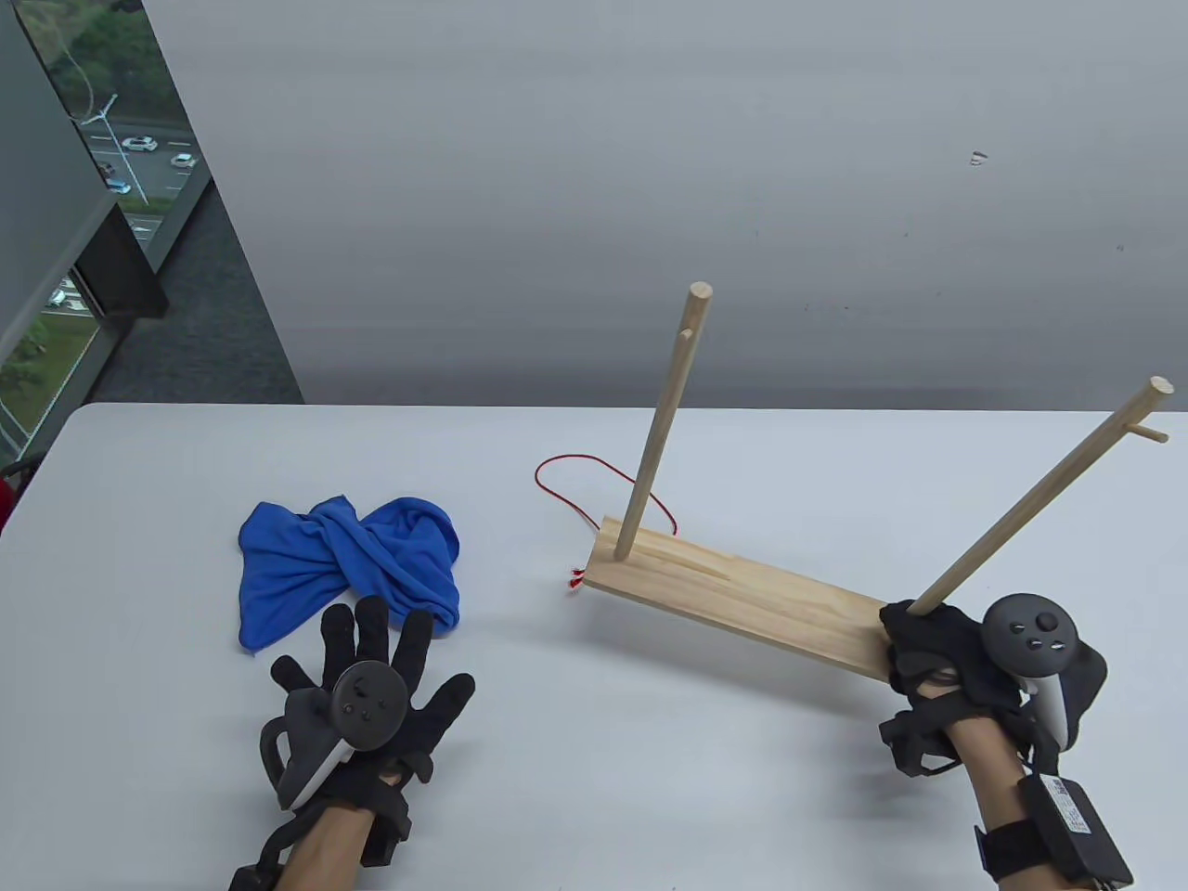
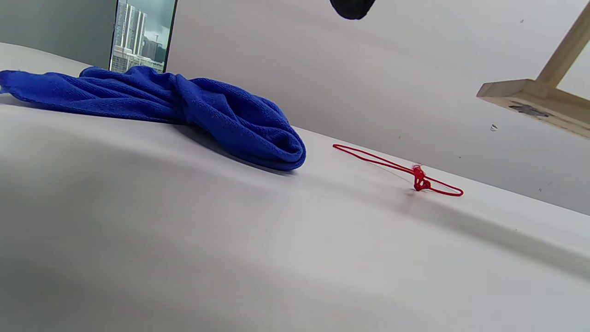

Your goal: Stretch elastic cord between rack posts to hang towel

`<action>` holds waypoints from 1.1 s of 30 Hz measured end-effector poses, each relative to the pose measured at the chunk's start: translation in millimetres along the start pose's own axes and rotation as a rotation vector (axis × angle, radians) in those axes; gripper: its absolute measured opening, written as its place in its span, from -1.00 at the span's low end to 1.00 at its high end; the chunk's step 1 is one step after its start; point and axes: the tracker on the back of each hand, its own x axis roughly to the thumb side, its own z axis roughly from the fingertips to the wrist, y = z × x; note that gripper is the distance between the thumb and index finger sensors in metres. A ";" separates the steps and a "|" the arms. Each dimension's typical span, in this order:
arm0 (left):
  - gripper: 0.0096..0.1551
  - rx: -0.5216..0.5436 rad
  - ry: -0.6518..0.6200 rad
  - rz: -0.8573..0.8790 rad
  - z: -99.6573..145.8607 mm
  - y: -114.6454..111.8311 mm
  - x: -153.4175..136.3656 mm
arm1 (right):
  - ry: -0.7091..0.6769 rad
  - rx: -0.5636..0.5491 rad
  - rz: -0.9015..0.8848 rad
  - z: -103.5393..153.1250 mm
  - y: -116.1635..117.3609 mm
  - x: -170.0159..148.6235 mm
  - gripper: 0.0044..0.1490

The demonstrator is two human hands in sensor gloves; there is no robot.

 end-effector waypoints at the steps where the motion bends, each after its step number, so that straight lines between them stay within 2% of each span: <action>1: 0.14 -0.001 0.001 0.003 0.1 0.0 0.1 | -0.010 0.016 0.010 2.2 5.6 1.2 -0.36; 15: 0.13 -0.007 0.002 0.011 0.9 -2.0 -0.2 | -0.082 0.147 0.082 11.5 58.0 11.5 -0.36; 33: 0.12 -0.016 0.002 0.018 0.5 -3.3 -1.1 | -0.048 0.218 0.113 6.9 80.3 -5.0 -0.36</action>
